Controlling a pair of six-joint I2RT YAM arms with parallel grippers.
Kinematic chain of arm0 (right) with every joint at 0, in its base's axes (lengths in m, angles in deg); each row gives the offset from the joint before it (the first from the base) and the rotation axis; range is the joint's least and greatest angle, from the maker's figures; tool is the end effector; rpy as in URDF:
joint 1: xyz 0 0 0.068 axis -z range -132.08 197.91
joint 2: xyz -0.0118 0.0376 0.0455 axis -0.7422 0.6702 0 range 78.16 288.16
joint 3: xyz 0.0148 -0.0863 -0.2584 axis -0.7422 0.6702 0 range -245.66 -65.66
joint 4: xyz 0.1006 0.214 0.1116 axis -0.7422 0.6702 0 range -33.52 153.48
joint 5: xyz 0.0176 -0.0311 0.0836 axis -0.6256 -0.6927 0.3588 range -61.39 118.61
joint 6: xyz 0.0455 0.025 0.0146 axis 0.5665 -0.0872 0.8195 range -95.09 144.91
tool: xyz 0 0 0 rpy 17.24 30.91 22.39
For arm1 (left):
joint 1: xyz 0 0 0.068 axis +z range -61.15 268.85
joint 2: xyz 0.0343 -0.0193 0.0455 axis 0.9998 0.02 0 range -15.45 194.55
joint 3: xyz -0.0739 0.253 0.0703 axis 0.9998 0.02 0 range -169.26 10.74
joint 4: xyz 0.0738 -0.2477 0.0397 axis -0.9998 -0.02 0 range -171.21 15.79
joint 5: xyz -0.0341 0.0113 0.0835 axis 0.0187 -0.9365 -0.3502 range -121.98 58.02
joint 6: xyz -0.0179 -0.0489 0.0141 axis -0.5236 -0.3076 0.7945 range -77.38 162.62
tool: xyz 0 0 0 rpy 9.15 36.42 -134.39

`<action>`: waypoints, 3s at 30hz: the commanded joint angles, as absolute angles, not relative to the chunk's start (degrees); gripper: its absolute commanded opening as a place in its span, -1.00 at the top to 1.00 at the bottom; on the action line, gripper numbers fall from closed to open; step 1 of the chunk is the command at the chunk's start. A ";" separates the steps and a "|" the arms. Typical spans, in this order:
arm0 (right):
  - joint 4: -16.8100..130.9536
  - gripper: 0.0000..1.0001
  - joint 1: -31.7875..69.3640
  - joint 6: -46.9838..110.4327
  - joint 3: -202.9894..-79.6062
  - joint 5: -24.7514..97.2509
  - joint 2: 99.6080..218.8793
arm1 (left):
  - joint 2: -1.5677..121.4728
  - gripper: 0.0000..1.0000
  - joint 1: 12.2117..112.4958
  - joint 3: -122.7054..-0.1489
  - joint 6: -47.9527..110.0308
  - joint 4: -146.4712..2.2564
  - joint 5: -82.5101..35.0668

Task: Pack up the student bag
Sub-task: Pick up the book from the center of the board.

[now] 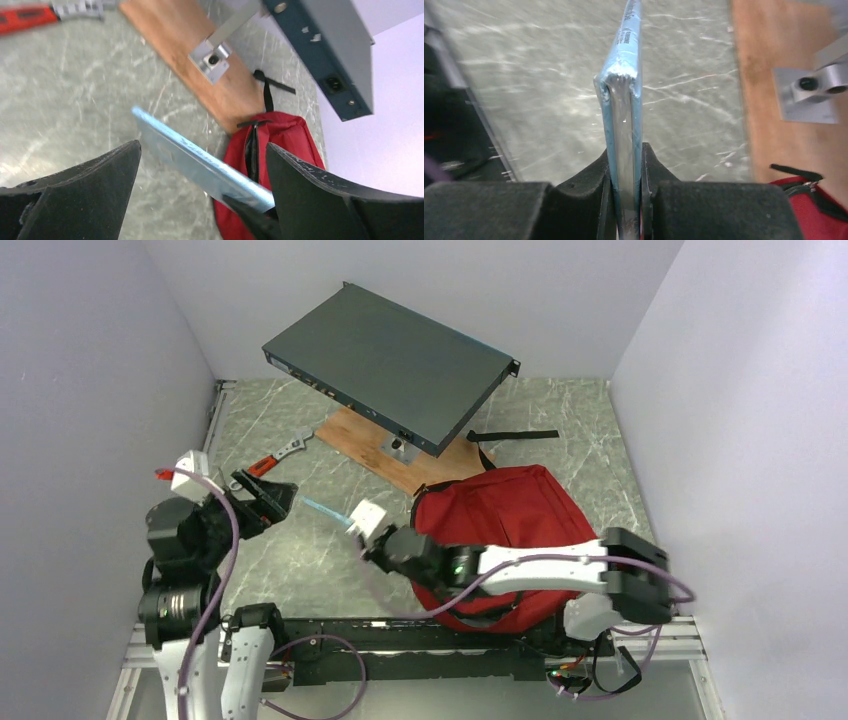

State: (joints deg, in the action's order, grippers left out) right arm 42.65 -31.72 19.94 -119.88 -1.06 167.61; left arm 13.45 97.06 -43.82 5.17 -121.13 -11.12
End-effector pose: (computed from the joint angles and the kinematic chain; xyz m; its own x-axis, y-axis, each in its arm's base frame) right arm 0.0802 0.3410 0.2468 0.0015 -0.4105 -0.9119 -0.7746 0.5762 -0.2606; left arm 0.0847 -0.0006 0.3623 -0.4036 -0.6322 -0.6613 -0.0633 0.7404 -0.6692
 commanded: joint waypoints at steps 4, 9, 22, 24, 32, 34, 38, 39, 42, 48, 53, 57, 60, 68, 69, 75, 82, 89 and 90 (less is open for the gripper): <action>48.00 1.00 -12.36 51.70 -113.37 46.76 143.42 | 9.03 -0.97 97.11 -45.69 17.91 -113.97 -3.08; 60.75 1.00 -7.11 46.08 -115.06 56.15 135.02 | 9.27 -0.87 97.11 -36.15 7.20 -101.93 11.22; 58.46 1.00 -7.17 0.33 -104.13 45.65 109.83 | 15.12 -0.86 97.11 -29.00 -17.84 -92.88 25.49; 61.51 1.00 -7.19 -15.35 -103.30 51.90 108.10 | 15.46 -0.88 97.11 -27.32 -22.30 -90.18 27.17; 63.38 1.00 -7.27 -44.17 -100.12 60.49 101.87 | 21.23 -0.99 93.60 -21.85 -30.83 -87.66 34.26; 63.81 1.00 -7.25 -46.56 -100.84 62.43 102.41 | 23.71 -0.99 91.72 -20.65 -31.59 -87.28 35.71; 65.91 1.00 -7.26 -49.99 -102.72 63.77 104.04 | 25.83 -0.99 85.37 -16.26 -39.48 -76.43 37.77; 66.08 1.00 -7.28 -50.59 -103.05 64.17 104.46 | 26.57 -0.99 83.53 -15.64 -41.03 -74.13 37.90; 66.47 1.00 -7.28 -52.26 -104.10 65.96 106.17 | 29.44 -0.99 78.63 -14.86 -44.10 -67.80 38.41; 64.31 1.00 -7.58 -54.71 -103.76 67.02 108.70 | 34.66 -0.83 68.79 -14.22 -50.86 -52.68 38.15; 62.73 1.00 -8.34 -55.61 -102.25 66.30 108.55 | 37.03 -0.47 65.42 -14.90 -49.98 -50.80 38.52; 61.42 1.00 -9.80 -56.31 -100.87 63.76 107.96 | 38.91 -0.30 63.29 -12.24 -55.51 -41.57 37.56; 62.07 1.00 -11.23 -57.14 -100.99 62.46 108.14 | 41.17 -0.23 62.14 -11.27 -57.88 -36.51 37.13; 64.14 1.00 -15.74 -58.14 -101.05 55.38 108.56 | 46.68 0.24 60.54 -6.58 -73.73 -9.99 33.63; 63.94 1.00 -16.28 -58.27 -100.82 54.36 108.64 | 47.20 0.25 60.27 -6.15 -75.03 -7.58 33.36; 60.23 1.00 -17.76 -58.59 -98.48 48.53 108.21 | 47.22 -0.09 58.24 -5.32 -77.62 -2.26 32.15; 61.30 1.00 -18.74 -57.93 -98.40 47.26 106.28 | 46.16 0.16 58.11 -5.04 -78.41 0.46 31.56; 63.52 1.00 -21.65 -57.37 -98.31 43.11 103.06 | 50.15 -0.03 58.18 -2.90 -83.38 11.56 30.94; 64.04 1.00 -22.15 -57.28 -98.50 42.58 102.61 | 50.79 -0.10 58.18 -2.58 -84.14 12.93 30.95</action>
State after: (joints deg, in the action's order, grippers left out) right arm 69.45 -21.03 -56.91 -97.74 48.44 105.39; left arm 49.47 58.66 -3.32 -77.28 -1.50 32.31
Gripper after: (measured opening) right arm 0.164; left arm 0.528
